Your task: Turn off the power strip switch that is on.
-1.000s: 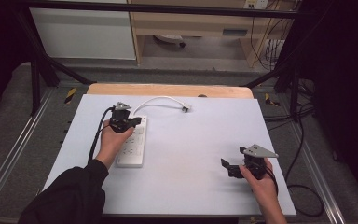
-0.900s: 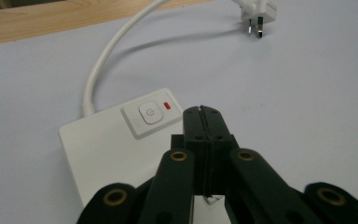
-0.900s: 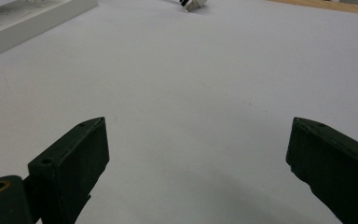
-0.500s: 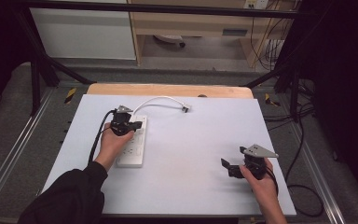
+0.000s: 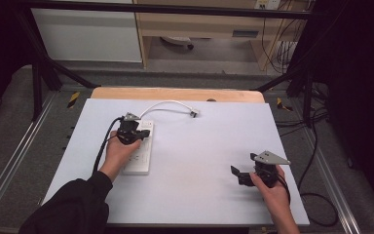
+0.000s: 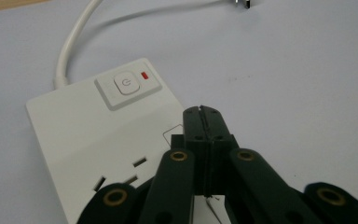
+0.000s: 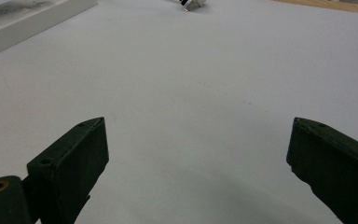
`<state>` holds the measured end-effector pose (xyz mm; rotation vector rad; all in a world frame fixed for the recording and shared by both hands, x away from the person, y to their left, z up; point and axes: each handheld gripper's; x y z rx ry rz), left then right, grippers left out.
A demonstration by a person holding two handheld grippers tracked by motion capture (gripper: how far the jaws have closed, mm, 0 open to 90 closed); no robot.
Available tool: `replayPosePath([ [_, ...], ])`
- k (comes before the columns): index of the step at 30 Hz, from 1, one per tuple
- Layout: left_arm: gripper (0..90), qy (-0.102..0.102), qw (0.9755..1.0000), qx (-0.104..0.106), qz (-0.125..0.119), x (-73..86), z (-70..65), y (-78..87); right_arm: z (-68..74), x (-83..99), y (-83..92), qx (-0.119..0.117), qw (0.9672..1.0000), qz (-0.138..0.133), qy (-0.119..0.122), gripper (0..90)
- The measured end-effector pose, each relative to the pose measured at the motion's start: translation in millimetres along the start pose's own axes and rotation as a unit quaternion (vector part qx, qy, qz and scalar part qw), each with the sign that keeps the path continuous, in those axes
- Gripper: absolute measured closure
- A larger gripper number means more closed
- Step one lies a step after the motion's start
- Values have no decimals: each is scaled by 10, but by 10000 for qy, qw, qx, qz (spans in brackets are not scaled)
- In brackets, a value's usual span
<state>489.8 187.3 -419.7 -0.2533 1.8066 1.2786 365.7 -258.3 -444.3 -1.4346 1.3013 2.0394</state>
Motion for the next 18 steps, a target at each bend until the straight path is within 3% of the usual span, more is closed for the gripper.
replayPosePath([
  [18,900,-26,10000,5,42,43,-4,-5,4,0,-4,-6,10000,6,2,59],
])
Point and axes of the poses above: each handheld gripper's, and its own axes: y roughly backward along the jaws, x roughly out of its underside, z roughly to its left, and after that the axes turned 3 degrees about -x, right-handed
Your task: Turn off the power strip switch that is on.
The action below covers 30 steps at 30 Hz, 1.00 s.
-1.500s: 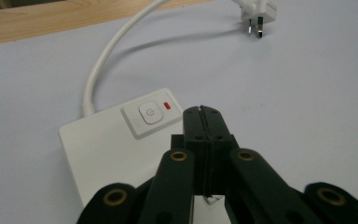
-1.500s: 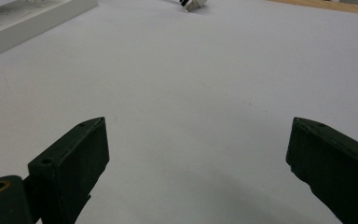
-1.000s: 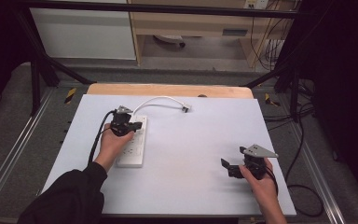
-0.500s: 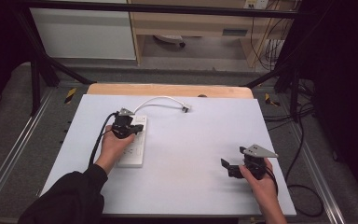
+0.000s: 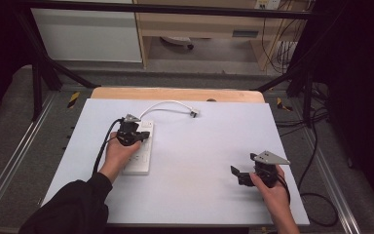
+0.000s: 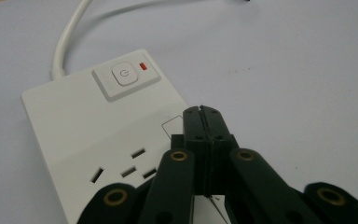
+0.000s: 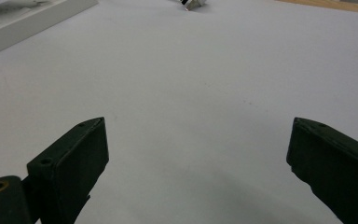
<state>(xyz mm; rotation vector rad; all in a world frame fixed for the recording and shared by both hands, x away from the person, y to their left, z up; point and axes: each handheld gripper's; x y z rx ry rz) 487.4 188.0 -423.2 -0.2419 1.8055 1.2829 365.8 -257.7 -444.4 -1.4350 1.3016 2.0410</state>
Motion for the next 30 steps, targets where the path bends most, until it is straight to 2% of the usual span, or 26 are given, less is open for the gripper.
replayPosePath([
  [30,900,-9,10000,-1,37,29,4,-11,-2,2,-3,-2,10000,14,18,59],
])
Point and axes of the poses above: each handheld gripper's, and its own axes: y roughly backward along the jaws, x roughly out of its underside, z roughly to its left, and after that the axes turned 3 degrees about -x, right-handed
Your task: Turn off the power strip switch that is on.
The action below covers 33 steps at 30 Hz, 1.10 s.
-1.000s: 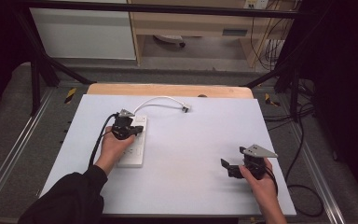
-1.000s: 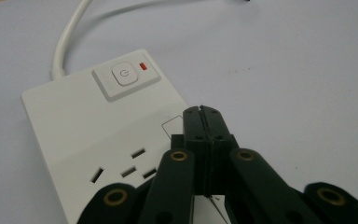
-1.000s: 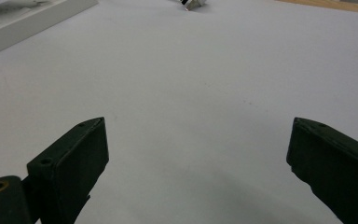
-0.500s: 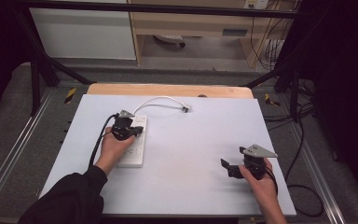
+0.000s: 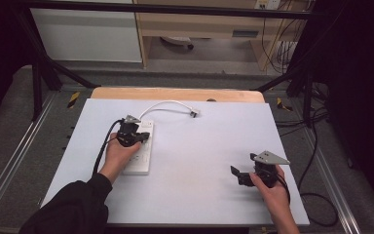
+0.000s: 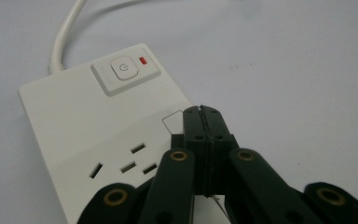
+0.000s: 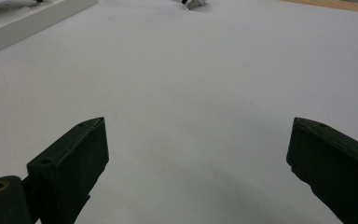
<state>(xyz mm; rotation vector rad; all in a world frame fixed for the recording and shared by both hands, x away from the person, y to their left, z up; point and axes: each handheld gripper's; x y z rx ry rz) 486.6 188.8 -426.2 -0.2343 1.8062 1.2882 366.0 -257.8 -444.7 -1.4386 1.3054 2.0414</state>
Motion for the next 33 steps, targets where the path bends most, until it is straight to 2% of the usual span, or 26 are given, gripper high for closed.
replayPosePath([
  [11,900,54,10000,1,-75,21,0,-4,4,0,-6,-5,10000,-1,7,59],
  [33,900,38,9999,-9,-114,28,0,-11,9,2,-8,-13,10000,13,3,60],
])
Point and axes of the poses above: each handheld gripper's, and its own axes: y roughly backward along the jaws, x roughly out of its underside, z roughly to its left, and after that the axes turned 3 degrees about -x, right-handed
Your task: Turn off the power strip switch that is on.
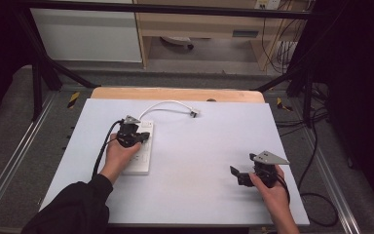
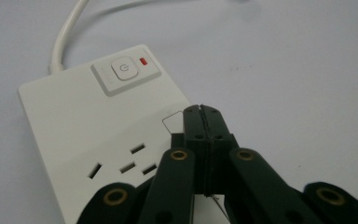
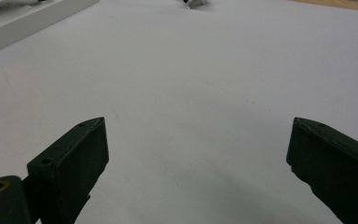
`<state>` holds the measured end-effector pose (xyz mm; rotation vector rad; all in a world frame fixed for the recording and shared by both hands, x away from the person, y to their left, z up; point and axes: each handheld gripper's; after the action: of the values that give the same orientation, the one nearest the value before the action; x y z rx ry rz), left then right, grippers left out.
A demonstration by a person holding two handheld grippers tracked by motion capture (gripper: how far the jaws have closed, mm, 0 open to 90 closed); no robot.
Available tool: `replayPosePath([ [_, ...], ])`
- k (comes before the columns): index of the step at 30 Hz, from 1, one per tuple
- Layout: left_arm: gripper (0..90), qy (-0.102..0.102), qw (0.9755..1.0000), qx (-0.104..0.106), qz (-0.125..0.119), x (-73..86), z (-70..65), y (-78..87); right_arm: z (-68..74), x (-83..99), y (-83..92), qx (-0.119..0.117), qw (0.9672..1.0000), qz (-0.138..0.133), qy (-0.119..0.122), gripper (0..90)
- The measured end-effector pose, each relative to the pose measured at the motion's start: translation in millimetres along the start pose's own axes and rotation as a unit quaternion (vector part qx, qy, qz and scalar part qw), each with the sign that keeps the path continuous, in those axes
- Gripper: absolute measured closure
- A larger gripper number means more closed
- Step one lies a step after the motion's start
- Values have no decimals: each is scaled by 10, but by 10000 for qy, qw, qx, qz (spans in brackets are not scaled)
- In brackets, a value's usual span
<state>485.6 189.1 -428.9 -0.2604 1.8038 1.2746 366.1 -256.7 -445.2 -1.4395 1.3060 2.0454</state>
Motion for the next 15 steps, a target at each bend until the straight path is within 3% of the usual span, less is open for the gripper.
replayPosePath([
  [4,900,57,10000,36,-24,6,11,-1,2,0,-2,0,10000,3,11,60],
  [9,900,-67,10000,-26,-18,9,-15,6,7,0,-6,-14,10000,27,14,60],
  [15,900,-40,10000,-43,-46,22,-21,6,7,1,-5,-20,10000,30,20,60],
])
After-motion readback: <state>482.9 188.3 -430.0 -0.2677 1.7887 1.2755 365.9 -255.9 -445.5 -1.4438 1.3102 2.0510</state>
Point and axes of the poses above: each handheld gripper's, and its own axes: y roughly backward along the jaws, x roughly out of its underside, z roughly to its left, and after that the axes turned 3 degrees about -x, right-handed
